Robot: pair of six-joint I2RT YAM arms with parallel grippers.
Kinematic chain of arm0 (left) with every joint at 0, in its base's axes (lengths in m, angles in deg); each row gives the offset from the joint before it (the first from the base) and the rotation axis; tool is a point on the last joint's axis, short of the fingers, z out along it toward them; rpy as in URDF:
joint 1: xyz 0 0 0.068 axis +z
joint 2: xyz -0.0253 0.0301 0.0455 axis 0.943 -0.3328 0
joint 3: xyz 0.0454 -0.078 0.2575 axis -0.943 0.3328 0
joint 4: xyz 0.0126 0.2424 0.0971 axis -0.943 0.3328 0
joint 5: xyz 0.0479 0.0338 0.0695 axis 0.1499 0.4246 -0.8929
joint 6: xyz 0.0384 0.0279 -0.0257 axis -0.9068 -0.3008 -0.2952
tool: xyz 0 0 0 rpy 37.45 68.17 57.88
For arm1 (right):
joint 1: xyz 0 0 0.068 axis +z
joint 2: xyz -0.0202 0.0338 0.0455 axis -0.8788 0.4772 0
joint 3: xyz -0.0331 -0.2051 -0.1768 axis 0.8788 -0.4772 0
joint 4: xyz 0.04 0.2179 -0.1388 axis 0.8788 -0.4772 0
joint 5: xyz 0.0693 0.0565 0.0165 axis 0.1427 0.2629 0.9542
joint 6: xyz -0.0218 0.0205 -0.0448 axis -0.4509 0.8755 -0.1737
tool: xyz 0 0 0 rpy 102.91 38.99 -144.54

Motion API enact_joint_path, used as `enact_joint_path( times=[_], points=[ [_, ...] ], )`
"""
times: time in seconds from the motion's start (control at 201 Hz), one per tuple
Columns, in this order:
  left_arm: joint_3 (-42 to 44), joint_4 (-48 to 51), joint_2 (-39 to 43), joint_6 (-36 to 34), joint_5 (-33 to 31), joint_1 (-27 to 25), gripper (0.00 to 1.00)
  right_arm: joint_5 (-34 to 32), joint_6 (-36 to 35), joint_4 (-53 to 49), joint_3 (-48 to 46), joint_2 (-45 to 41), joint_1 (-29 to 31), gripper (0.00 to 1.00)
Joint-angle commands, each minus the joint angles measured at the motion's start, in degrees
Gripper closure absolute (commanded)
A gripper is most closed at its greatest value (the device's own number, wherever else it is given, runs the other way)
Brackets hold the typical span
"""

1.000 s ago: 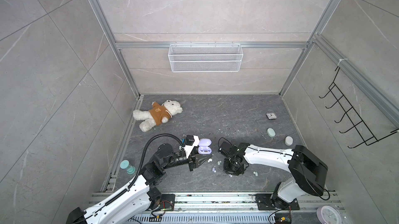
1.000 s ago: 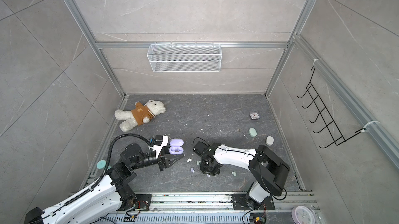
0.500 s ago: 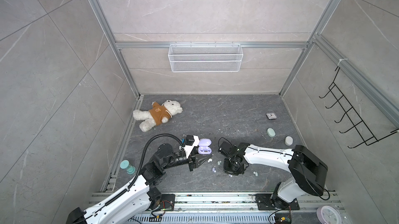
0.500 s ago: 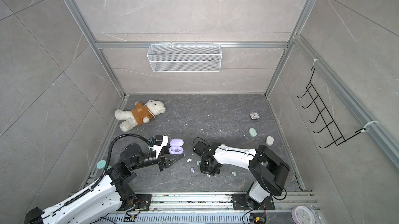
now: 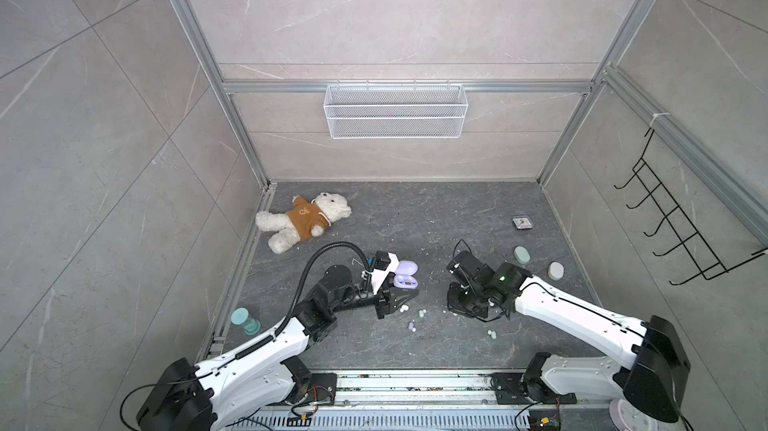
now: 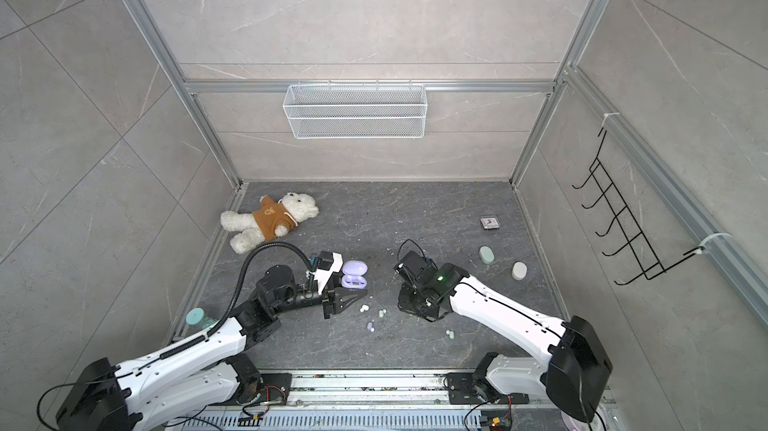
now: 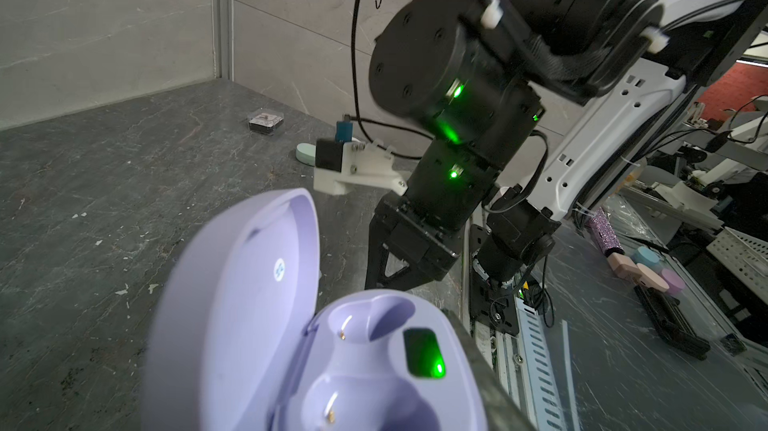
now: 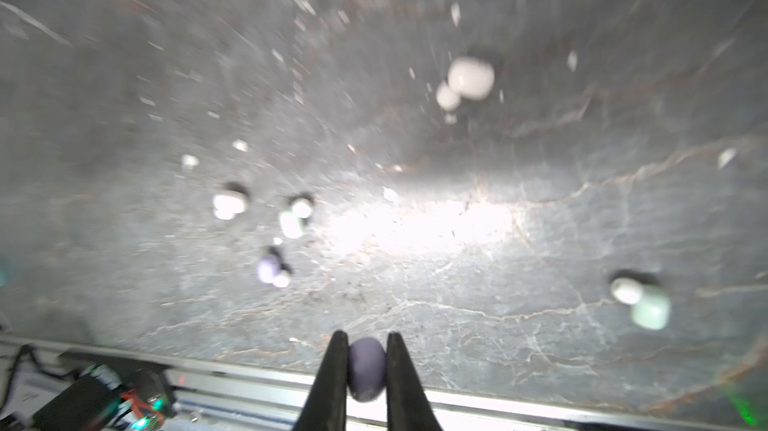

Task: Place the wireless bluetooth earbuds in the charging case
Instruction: 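Lift the earbud with the right gripper toward the open case in the left gripper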

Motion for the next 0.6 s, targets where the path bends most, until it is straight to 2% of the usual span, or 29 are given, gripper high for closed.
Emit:
enact_joint_path(
  times=[0.0,0.114,0.304,0.428,0.592],
  points=[
    [-4.3,-9.1,-3.3,-0.3,2.8,0.3,0.72,-1.3,-5.1,-5.0,5.9,-3.5,-2.1,0.88],
    [-7.0,-11.7,-7.5,-0.2,4.8,0.3,0.72,0.5,-8.7,-6.4,11.2,-5.7,-4.7,0.88],
    [-10.0,-19.4,-14.7,2.0,8.2,0.3,0.72,7.4,-13.1,-5.3,17.3,-8.6,-9.6,0.89],
    [-13.2,-23.7,-19.5,4.0,11.4,0.3,0.72,10.7,-16.3,-4.9,21.7,-9.3,-10.6,0.89],
    [-17.3,-24.8,-23.4,3.6,14.6,0.3,0.72,15.5,-20.7,-4.9,27.2,-9.0,-10.7,0.89]
  ],
)
